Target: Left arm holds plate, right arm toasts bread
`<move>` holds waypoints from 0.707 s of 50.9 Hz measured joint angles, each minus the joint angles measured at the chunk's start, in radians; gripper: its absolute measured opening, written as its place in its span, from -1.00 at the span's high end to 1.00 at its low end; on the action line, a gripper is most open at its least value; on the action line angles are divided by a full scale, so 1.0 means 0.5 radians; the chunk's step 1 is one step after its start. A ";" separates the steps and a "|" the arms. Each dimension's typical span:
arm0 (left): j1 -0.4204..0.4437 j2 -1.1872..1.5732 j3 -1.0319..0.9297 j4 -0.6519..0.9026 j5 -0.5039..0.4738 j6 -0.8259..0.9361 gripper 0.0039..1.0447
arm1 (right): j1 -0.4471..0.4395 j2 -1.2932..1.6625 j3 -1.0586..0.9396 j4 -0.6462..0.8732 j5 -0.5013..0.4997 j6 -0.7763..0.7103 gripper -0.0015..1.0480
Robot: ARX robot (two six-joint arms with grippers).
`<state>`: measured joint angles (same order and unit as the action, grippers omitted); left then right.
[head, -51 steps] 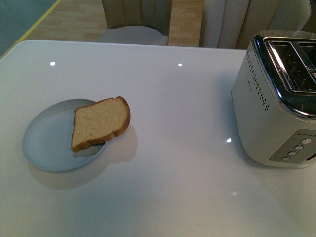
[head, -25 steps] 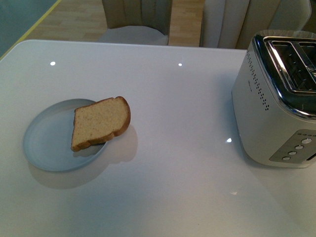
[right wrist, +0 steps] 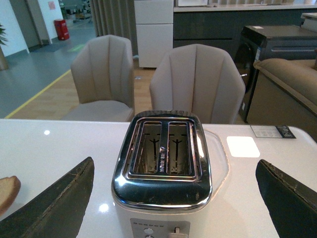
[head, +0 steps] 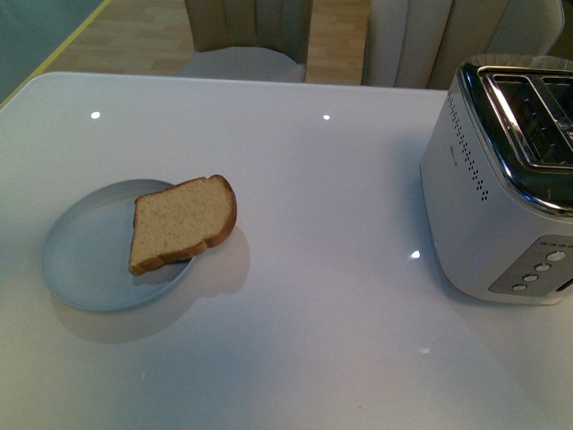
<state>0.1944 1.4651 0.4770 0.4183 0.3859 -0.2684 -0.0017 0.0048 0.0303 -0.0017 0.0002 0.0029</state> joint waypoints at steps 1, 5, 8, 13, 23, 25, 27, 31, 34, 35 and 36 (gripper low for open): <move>-0.005 0.079 0.034 0.008 -0.014 0.031 -0.87 | 0.000 0.000 0.000 0.000 0.000 -0.001 -0.83; -0.018 0.301 0.127 0.031 -0.047 0.090 -0.87 | 0.000 0.000 0.000 0.000 0.000 0.000 -0.83; -0.027 0.472 0.202 0.049 -0.069 0.142 -0.87 | 0.000 0.000 0.000 0.000 0.000 0.000 -0.83; -0.034 0.849 0.378 0.059 -0.111 0.244 -0.87 | 0.000 0.000 0.000 0.000 0.000 0.000 -0.83; -0.017 1.237 0.586 0.079 -0.198 0.317 -0.87 | 0.000 0.000 0.000 0.000 0.000 -0.001 -0.83; -0.013 1.305 0.628 0.081 -0.202 0.329 -0.87 | 0.000 0.000 0.000 0.000 0.000 -0.001 -0.83; -0.011 1.369 0.666 0.089 -0.204 0.335 -0.87 | 0.000 0.000 -0.001 0.000 0.000 0.000 -0.83; -0.009 1.508 0.761 0.105 -0.211 0.337 -0.87 | 0.000 0.000 0.000 0.000 0.000 0.000 -0.83; -0.011 1.569 0.809 0.108 -0.212 0.340 -0.87 | 0.000 0.000 0.000 0.000 0.000 0.000 -0.83; -0.014 1.604 0.836 0.109 -0.212 0.340 -0.87 | 0.000 0.000 -0.001 0.000 0.000 0.000 -0.83; -0.015 1.627 0.853 0.111 -0.212 0.340 -0.87 | 0.000 0.000 0.000 0.000 0.000 0.000 -0.83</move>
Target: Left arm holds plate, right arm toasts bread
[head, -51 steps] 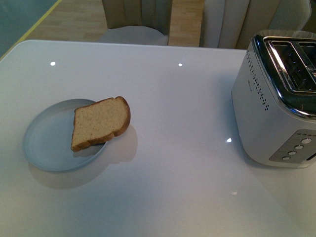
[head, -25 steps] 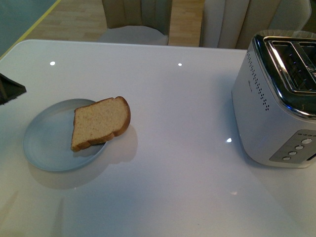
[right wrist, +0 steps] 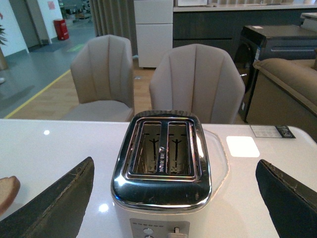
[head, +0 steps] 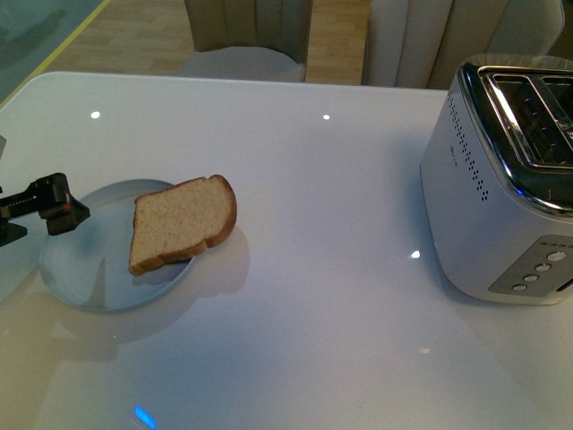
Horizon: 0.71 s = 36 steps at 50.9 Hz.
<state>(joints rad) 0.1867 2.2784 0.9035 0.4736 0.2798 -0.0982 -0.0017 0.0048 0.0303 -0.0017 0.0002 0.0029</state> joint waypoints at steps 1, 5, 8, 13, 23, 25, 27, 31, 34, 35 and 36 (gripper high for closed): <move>-0.003 0.033 0.024 0.005 0.000 0.000 -0.87 | 0.000 0.000 -0.001 0.000 0.000 -0.001 -0.83; -0.008 0.095 0.067 0.024 -0.002 -0.001 -0.87 | 0.000 0.000 -0.001 0.000 0.000 0.000 -0.83; -0.014 0.144 0.093 0.035 -0.001 0.001 -0.87 | 0.000 0.000 -0.001 0.000 0.000 0.000 -0.83; -0.018 0.227 0.119 0.035 -0.008 0.011 -0.87 | 0.000 0.000 -0.001 0.000 -0.001 0.000 -0.83; -0.033 0.266 0.166 0.017 -0.046 0.047 -0.62 | 0.000 0.000 -0.001 0.000 0.000 0.000 -0.83; -0.033 0.269 0.169 0.012 -0.049 0.047 -0.52 | 0.000 0.000 -0.001 0.000 0.000 0.000 -0.83; -0.034 0.274 0.175 0.002 -0.053 0.047 -0.38 | 0.000 0.000 -0.001 0.000 0.000 0.000 -0.83; -0.034 0.276 0.178 -0.014 -0.059 0.047 -0.18 | 0.000 0.000 0.000 0.000 0.000 -0.001 -0.83; -0.034 0.276 0.179 -0.032 -0.059 0.047 0.00 | 0.000 0.000 -0.001 0.000 0.000 -0.001 -0.83; -0.036 0.276 0.179 -0.037 -0.059 0.047 0.07 | 0.000 0.000 -0.001 0.000 0.000 0.000 -0.83; -0.037 0.276 0.179 -0.043 -0.059 0.047 0.13 | 0.000 0.000 -0.001 0.000 0.000 -0.001 -0.83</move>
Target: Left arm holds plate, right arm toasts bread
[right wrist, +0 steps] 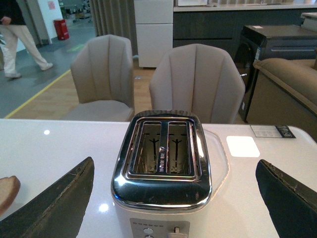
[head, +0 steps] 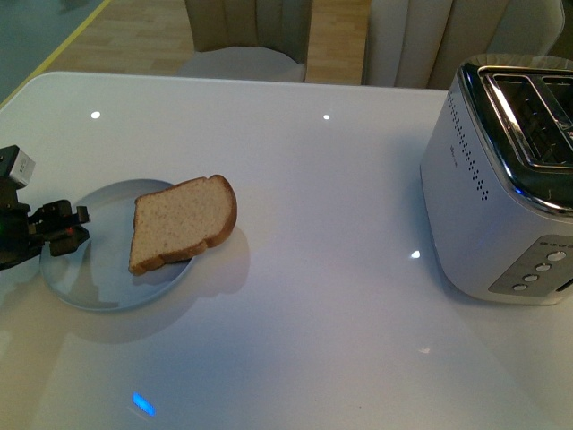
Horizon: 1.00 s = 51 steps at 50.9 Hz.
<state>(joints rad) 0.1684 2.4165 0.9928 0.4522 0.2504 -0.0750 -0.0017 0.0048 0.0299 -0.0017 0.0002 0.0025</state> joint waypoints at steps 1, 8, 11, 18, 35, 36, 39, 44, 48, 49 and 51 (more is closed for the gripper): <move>-0.001 0.000 0.000 -0.003 0.001 0.000 0.17 | 0.000 0.000 0.000 0.000 0.000 0.001 -0.83; -0.005 0.000 0.000 -0.027 0.001 -0.001 0.55 | 0.000 0.000 0.000 0.000 0.000 0.000 -0.83; -0.005 0.000 -0.001 -0.042 0.003 -0.008 0.72 | 0.000 0.000 0.000 0.000 0.000 0.001 -0.83; 0.002 -0.027 -0.005 -0.062 0.037 -0.056 0.95 | 0.000 0.000 0.000 0.000 0.000 0.001 -0.83; 0.055 -0.186 -0.162 -0.099 0.109 -0.175 0.95 | 0.000 0.000 0.000 0.000 0.000 0.000 -0.83; 0.060 -0.198 -0.172 -0.099 0.116 -0.175 0.95 | 0.000 0.000 0.000 0.000 0.000 0.001 -0.83; 0.098 -0.296 -0.247 -0.100 0.150 -0.172 0.95 | 0.000 0.000 0.000 0.000 0.000 0.000 -0.83; 0.158 -0.462 -0.364 -0.122 0.192 -0.137 0.95 | 0.000 0.000 0.000 0.000 0.000 0.000 -0.83; 0.199 -0.604 -0.439 -0.188 0.229 -0.116 0.95 | 0.000 0.000 0.000 0.000 0.000 0.000 -0.83; 0.207 -0.641 -0.454 -0.211 0.239 -0.112 0.95 | 0.000 0.000 0.000 0.000 0.000 0.001 -0.83; 0.214 -0.697 -0.470 -0.253 0.253 -0.112 0.95 | 0.000 0.000 0.000 0.000 0.000 0.000 -0.83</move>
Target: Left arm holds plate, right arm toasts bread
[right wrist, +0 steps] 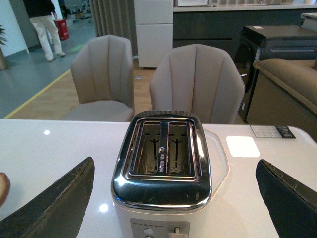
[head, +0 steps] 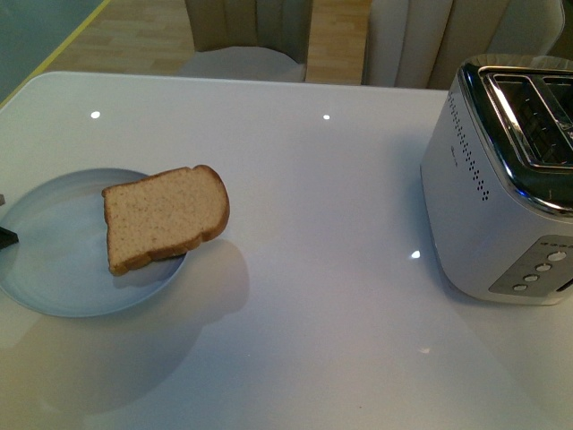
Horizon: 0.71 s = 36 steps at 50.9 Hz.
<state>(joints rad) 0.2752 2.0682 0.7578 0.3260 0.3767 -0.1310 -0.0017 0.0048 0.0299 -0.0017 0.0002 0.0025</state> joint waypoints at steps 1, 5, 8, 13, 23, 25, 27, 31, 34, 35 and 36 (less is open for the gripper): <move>0.002 -0.037 -0.007 -0.034 0.012 -0.002 0.95 | 0.000 0.000 0.000 0.000 0.000 0.000 -0.83; -0.003 -0.150 -0.019 -0.145 0.046 -0.011 0.95 | 0.000 0.000 0.000 0.000 0.000 0.000 -0.83; -0.024 -0.239 -0.027 -0.213 0.058 -0.019 0.95 | 0.000 0.000 0.000 0.000 0.000 0.001 -0.83; -0.131 -0.455 -0.019 -0.372 0.081 -0.067 0.95 | 0.000 0.000 0.000 0.000 0.000 0.001 -0.83; -0.371 -0.676 0.178 -0.658 0.082 -0.180 0.95 | 0.000 0.000 0.000 0.000 0.000 0.000 -0.83; -0.434 -0.702 0.254 -0.725 0.075 -0.204 0.95 | 0.000 0.000 0.000 0.000 0.000 0.000 -0.83; -0.499 -0.717 0.330 -0.800 0.057 -0.227 0.95 | 0.000 0.000 0.000 0.000 0.000 0.001 -0.83; -0.616 -0.726 0.456 -0.902 0.031 -0.259 0.95 | 0.000 0.000 0.000 0.000 0.000 0.001 -0.83; -0.702 -0.726 0.536 -0.955 0.017 -0.277 0.95 | 0.000 0.000 0.000 0.000 0.000 0.000 -0.83; -0.713 -0.726 0.548 -0.962 0.016 -0.278 0.95 | 0.000 0.000 0.000 0.000 0.000 0.000 -0.83; -0.735 -0.726 0.568 -0.974 0.013 -0.288 0.95 | 0.000 0.000 0.000 0.000 0.000 0.001 -0.83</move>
<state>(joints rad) -0.0921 1.7054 1.0416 -0.1612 0.3832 -0.2749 -0.0017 0.0048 0.0299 -0.0017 0.0002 0.0029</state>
